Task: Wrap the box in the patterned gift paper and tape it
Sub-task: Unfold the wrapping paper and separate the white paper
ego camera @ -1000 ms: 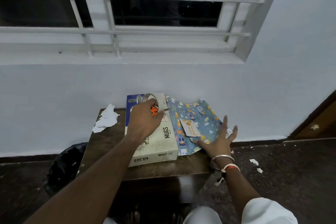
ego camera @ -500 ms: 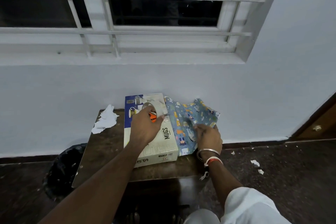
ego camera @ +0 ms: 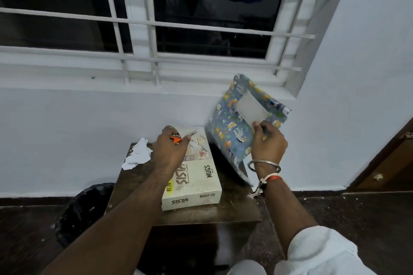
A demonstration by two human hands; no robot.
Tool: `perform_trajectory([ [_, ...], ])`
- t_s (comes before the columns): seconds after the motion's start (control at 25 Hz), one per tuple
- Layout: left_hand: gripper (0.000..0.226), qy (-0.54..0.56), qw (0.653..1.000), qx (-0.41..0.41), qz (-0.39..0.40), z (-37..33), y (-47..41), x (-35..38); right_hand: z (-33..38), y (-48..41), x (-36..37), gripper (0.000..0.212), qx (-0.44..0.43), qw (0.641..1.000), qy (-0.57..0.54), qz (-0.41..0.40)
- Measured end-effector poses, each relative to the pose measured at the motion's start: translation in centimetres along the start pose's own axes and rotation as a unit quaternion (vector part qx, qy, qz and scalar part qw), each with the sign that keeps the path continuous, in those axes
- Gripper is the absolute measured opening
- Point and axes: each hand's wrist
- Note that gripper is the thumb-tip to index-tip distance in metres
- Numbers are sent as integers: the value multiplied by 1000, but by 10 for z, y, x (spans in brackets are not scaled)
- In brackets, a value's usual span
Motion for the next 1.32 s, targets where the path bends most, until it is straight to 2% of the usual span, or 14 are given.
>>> perform_trajectory([
  [0.12, 29, 1, 999, 5, -49, -6, -9, -34, 39, 17, 11, 12, 1, 996, -86, 12],
  [0.24, 30, -3, 996, 18, -88, -6, -15, -72, 70, 39, 24, 12, 0, 992, -125, 35],
  [0.36, 29, -7, 993, 16, -115, -4, -12, -94, 69, 72, 42, 17, 70, 988, -109, 89],
  [0.48, 28, -13, 996, 5, -91, 6, -3, -97, 34, 114, 60, 21, 157, 975, -60, 146],
  [0.6, 28, -22, 999, 2, -33, 17, 9, -91, 6, 135, 60, 21, 269, 938, -13, 220],
  [0.68, 29, -35, 999, 14, -10, 19, 15, -84, 3, 130, 52, 25, 305, 923, 53, 228],
  [0.8, 27, -50, 998, 37, 23, 15, 18, -71, 13, 116, 35, 22, 272, 940, 102, 180],
  [0.96, 23, -62, 994, 77, 51, 7, 20, -47, 5, 107, 28, 15, 96, 978, 154, 105],
  [1.04, 22, -55, 992, 95, 67, 1, 22, -35, -11, 103, 32, 20, 40, 980, 154, 116],
  [1.08, 22, -52, 991, 100, 73, 0, 22, -29, -16, 102, 35, 24, 58, 978, 135, 149],
  [1.16, 24, -51, 991, 94, 86, 2, 24, -18, -19, 103, 36, 26, 157, 964, 80, 198],
  [1.24, 27, -68, 990, 78, 98, 8, 24, -9, -25, 103, 37, 23, 224, 951, 69, 204],
  [1.32, 29, -96, 988, 67, 106, 15, 23, -7, -28, 103, 39, 20, 254, 943, 61, 207],
])
Point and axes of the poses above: each hand's wrist, its own y-axis away from the middle knuckle, its own x-axis out of the palm, z = x × y, and after that the axes turned 10 degrees about x, right-handed
